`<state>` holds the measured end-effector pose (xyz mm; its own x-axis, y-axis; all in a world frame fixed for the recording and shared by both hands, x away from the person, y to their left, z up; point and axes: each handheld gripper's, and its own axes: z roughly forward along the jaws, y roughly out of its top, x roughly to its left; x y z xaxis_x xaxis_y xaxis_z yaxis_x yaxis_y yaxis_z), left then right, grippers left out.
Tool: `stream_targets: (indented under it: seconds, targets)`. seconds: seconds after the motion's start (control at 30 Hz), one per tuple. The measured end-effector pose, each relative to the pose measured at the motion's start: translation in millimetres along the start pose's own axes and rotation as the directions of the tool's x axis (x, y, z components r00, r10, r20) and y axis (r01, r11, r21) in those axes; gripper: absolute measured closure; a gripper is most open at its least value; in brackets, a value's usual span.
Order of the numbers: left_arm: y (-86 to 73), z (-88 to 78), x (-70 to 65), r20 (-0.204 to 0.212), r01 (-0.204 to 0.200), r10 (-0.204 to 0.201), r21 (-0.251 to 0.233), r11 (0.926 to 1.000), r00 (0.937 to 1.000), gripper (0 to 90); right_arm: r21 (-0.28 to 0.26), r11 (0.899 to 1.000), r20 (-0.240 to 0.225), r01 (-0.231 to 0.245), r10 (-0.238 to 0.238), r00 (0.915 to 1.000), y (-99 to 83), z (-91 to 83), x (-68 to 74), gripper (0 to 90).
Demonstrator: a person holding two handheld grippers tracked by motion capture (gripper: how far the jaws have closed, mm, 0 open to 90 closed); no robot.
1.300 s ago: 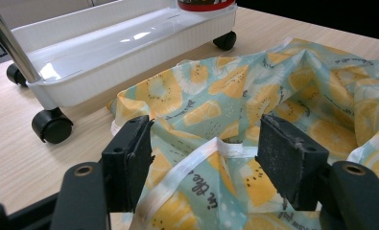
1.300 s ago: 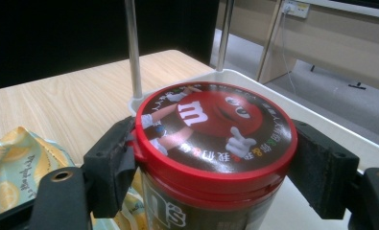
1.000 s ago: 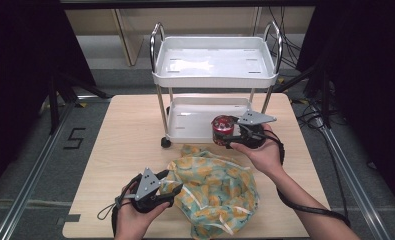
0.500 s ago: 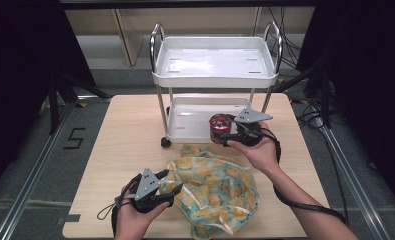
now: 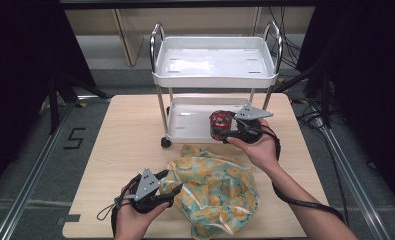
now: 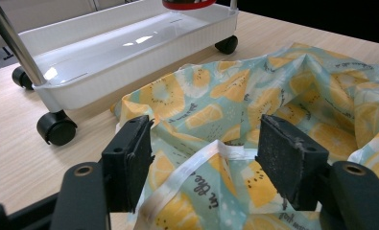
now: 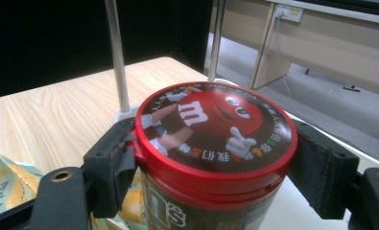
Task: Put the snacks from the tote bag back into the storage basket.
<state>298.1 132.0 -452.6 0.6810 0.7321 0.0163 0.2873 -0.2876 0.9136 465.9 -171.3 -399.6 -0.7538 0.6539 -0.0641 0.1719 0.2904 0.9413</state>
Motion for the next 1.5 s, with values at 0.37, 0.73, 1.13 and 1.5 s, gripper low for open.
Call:
stream_targets:
  seconds: [0.37, 0.73, 1.13, 1.5]
  targets:
    - [0.0, -0.1, 0.1, -0.002, -0.001, 0.001, 0.0, 1.0, 1.0, 36.1, -0.003, 1.0, 0.012, -0.012, 0.012, 0.9998, -1.0, 2.6, -2.5, 25.9]
    - [-0.4, 0.3, 0.2, -0.003, 0.001, -0.001, 0.005, 1.0, 1.0, 36.1, 0.007, 1.0, 0.021, -0.018, 0.018, 0.9996, -0.1, 6.6, -3.2, 25.9]
    - [1.5, 1.4, 1.7, -0.002, -0.044, 0.044, -0.007, 0.999, 0.999, 36.1, 0.012, 0.999, 0.011, -0.031, 0.031, 0.9995, -0.2, 11.4, -0.9, 25.9]
    - [1.1, 1.9, 1.6, 0.002, -0.039, 0.039, -0.011, 0.9992, 0.9992, 36.1, 0.009, 1.0, 0.01, -0.026, 0.026, 0.9996, -0.2, 14.0, -3.7, 25.9]
